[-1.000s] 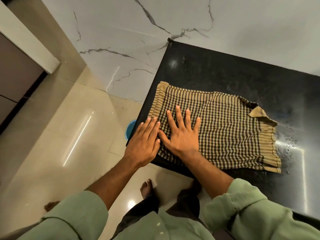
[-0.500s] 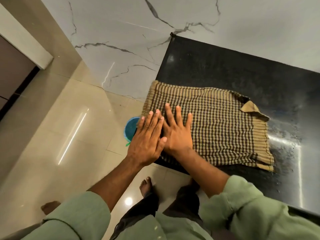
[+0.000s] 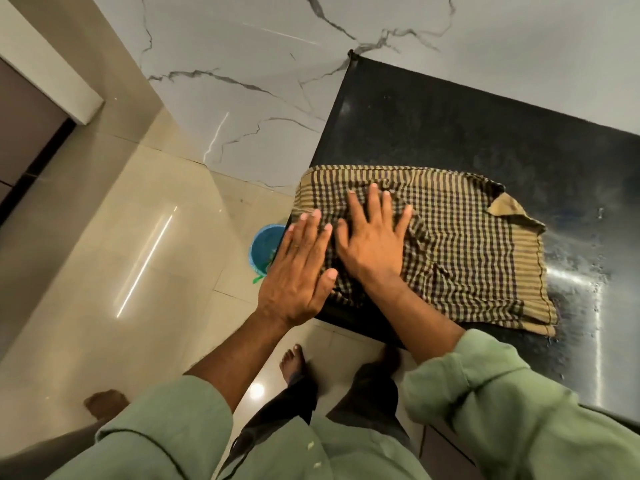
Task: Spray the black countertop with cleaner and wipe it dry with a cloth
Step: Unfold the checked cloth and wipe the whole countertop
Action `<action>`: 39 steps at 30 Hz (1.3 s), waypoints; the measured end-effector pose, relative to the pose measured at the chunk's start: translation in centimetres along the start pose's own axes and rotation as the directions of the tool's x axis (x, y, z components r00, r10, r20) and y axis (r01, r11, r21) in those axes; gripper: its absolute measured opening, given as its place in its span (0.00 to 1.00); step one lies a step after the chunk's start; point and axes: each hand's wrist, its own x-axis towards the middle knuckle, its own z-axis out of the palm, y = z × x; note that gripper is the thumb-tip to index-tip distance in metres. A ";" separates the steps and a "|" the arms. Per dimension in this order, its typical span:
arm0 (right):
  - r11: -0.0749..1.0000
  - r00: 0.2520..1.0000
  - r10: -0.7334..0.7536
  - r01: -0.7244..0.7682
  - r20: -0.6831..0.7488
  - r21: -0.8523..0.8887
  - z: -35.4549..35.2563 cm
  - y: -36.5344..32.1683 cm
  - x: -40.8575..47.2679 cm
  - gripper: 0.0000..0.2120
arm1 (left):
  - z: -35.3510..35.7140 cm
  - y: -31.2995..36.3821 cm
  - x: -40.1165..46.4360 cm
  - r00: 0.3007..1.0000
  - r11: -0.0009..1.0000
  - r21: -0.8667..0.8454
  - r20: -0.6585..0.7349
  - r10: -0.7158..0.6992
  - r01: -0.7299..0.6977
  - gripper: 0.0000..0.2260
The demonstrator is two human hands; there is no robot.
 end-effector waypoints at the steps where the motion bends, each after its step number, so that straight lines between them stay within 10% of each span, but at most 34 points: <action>1: 0.999 0.999 -0.031 0.032 0.042 -0.019 0.0 -0.3 -0.2 0.32 | 0.0 0.0 0.0 0.999 0.999 -0.036 -0.025 -0.028 0.027 0.30; 7: 0.961 0.930 -0.276 0.259 0.243 0.099 -1.3 1.1 -3.3 0.38 | -0.2 -0.1 0.1 0.998 0.994 -0.105 -0.050 -0.030 0.024 0.29; 12: 0.993 0.986 0.100 -0.108 0.136 0.052 -2.7 6.0 -2.3 0.34 | 0.2 0.6 1.2 0.968 0.976 0.062 0.131 -0.216 0.209 0.31; 18: 0.998 0.994 0.048 -0.043 0.097 -0.053 -1.1 3.3 0.7 0.38 | 0.5 0.5 0.8 0.979 0.978 0.079 0.055 -0.195 0.191 0.30; 26: 0.927 0.912 -0.353 0.371 0.209 -0.050 -0.8 2.3 -3.9 0.38 | -0.1 0.5 0.5 0.989 0.987 -0.071 0.029 -0.143 0.144 0.33; 35: 0.989 0.984 0.144 -0.138 0.101 -0.060 -2.0 5.6 3.1 0.42 | -0.5 0.5 0.5 0.992 0.984 -0.137 -0.024 -0.121 0.116 0.34; 39: 0.990 0.983 -0.055 0.077 0.172 -0.122 -1.0 1.0 2.3 0.42 | -0.4 0.4 0.5 0.991 0.979 -0.158 -0.031 -0.132 0.126 0.34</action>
